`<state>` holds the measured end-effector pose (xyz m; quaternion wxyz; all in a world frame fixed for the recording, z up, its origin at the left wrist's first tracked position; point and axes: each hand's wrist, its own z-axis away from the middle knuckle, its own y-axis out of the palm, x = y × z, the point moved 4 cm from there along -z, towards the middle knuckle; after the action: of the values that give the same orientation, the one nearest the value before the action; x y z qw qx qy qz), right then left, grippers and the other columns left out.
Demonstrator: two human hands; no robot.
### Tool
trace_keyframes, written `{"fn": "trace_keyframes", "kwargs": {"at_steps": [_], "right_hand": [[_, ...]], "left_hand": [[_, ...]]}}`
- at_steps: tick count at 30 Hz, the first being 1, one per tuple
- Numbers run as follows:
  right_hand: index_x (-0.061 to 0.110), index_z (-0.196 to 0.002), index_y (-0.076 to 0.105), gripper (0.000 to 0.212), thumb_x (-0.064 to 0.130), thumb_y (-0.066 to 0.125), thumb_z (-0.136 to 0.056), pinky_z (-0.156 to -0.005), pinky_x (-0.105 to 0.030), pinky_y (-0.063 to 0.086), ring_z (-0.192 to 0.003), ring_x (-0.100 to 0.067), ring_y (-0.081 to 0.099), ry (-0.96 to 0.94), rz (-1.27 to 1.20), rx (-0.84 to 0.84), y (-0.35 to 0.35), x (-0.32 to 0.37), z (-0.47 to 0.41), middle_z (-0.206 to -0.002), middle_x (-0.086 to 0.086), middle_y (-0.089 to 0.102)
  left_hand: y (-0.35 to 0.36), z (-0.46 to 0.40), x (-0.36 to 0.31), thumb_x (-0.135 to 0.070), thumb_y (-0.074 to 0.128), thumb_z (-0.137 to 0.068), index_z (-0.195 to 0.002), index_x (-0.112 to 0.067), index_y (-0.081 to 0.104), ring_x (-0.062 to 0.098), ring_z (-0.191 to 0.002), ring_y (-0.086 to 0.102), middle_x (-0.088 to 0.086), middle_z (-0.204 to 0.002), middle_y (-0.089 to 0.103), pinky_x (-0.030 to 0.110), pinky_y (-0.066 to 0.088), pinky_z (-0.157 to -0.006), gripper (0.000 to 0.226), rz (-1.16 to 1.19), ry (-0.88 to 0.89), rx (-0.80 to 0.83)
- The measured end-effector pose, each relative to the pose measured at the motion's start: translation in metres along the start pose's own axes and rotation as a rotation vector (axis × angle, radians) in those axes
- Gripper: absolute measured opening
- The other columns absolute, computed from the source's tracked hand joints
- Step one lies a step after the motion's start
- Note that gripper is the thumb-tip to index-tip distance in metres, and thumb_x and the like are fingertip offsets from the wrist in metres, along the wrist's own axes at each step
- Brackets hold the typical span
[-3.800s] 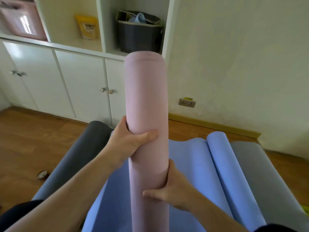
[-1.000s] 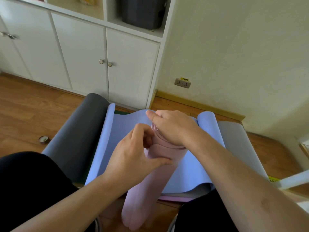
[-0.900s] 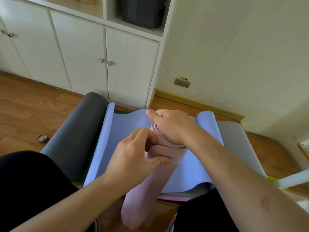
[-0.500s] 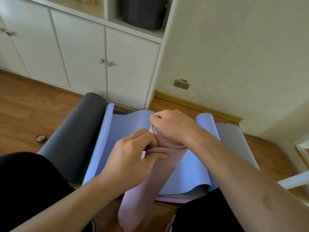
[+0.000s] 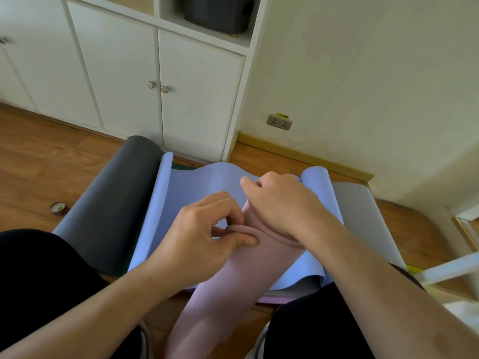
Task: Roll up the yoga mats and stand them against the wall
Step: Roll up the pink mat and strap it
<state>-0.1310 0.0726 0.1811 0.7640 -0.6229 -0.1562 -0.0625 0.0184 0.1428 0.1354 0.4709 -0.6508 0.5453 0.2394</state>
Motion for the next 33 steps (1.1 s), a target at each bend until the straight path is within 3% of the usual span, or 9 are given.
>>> {"fn": "trace_keyframes", "kwargs": {"at_steps": [6, 12, 17, 22, 26, 30, 33], "right_hand": [[0.028, -0.084, 0.056, 0.053, 0.073, 0.032, -0.1, -0.082, -0.043, 0.049, -0.093, -0.018, 0.058, -0.14, 0.074, 0.023, -0.008, 0.012, 0.013, -0.096, 0.003, 0.059], [0.027, -0.078, 0.057, 0.05, 0.063, 0.035, -0.106, -0.074, -0.041, 0.048, -0.085, -0.018, 0.057, -0.162, 0.102, -0.063, -0.018, 0.014, 0.021, -0.09, 0.003, 0.056], [0.029, -0.082, 0.056, 0.05, 0.062, 0.027, -0.107, -0.072, -0.041, 0.047, -0.088, -0.024, 0.057, -0.168, 0.22, -0.076, -0.003, 0.016, 0.025, -0.09, 0.001, 0.053], [0.03, -0.083, 0.048, 0.054, 0.066, 0.015, -0.104, -0.079, -0.046, 0.049, -0.09, -0.027, 0.056, -0.161, 0.211, -0.083, 0.009, 0.011, 0.034, -0.089, 0.0, 0.05], [0.035, -0.08, 0.039, 0.047, 0.065, 0.01, -0.103, -0.086, -0.05, 0.048, -0.1, -0.025, 0.052, -0.18, 0.155, -0.033, 0.008, 0.01, 0.036, -0.093, 0.005, 0.05], [0.032, -0.087, 0.051, 0.044, 0.058, 0.021, -0.105, -0.081, -0.047, 0.049, -0.095, -0.021, 0.054, -0.217, 0.135, -0.013, 0.007, 0.009, 0.033, -0.091, 0.007, 0.053], [0.031, -0.079, 0.047, 0.042, 0.058, 0.03, -0.106, -0.074, -0.042, 0.046, -0.09, -0.02, 0.054, -0.264, 0.113, -0.035, 0.008, 0.008, 0.03, -0.087, 0.006, 0.053]], "left_hand": [[-0.004, -0.006, 0.004, -0.015, 0.085, -0.082, -0.082, -0.017, 0.066, 0.017, -0.089, 0.064, -0.007, -0.086, 0.063, 0.02, 0.06, -0.069, 0.019, 0.1, -0.121, -0.097], [-0.001, -0.004, -0.004, -0.037, 0.08, -0.077, -0.081, -0.016, 0.067, 0.022, -0.09, 0.067, -0.002, -0.085, 0.066, 0.025, 0.062, -0.071, 0.025, 0.171, -0.151, -0.118], [-0.003, -0.004, -0.005, -0.014, 0.09, -0.078, -0.076, -0.014, 0.066, 0.023, -0.083, 0.071, -0.002, -0.082, 0.069, 0.026, 0.062, -0.074, 0.023, 0.144, -0.133, -0.062], [-0.005, -0.005, -0.004, -0.006, 0.091, -0.076, -0.075, -0.01, 0.067, 0.019, -0.081, 0.071, -0.005, -0.081, 0.07, 0.028, 0.063, -0.074, 0.024, 0.14, -0.128, 0.024], [-0.009, -0.008, 0.002, -0.013, 0.092, -0.076, -0.079, -0.012, 0.072, 0.022, -0.088, 0.073, -0.001, -0.084, 0.074, 0.033, 0.064, -0.078, 0.02, 0.114, -0.181, 0.078], [-0.018, -0.017, 0.007, -0.025, 0.09, -0.072, -0.076, -0.017, 0.071, 0.017, -0.087, 0.073, -0.004, -0.085, 0.073, 0.022, 0.061, -0.081, 0.021, 0.07, -0.214, 0.092], [-0.024, -0.021, 0.013, -0.036, 0.087, -0.068, -0.079, -0.017, 0.073, 0.015, -0.086, 0.074, -0.006, -0.085, 0.074, 0.022, 0.06, -0.084, 0.026, 0.036, -0.247, 0.136]]}}
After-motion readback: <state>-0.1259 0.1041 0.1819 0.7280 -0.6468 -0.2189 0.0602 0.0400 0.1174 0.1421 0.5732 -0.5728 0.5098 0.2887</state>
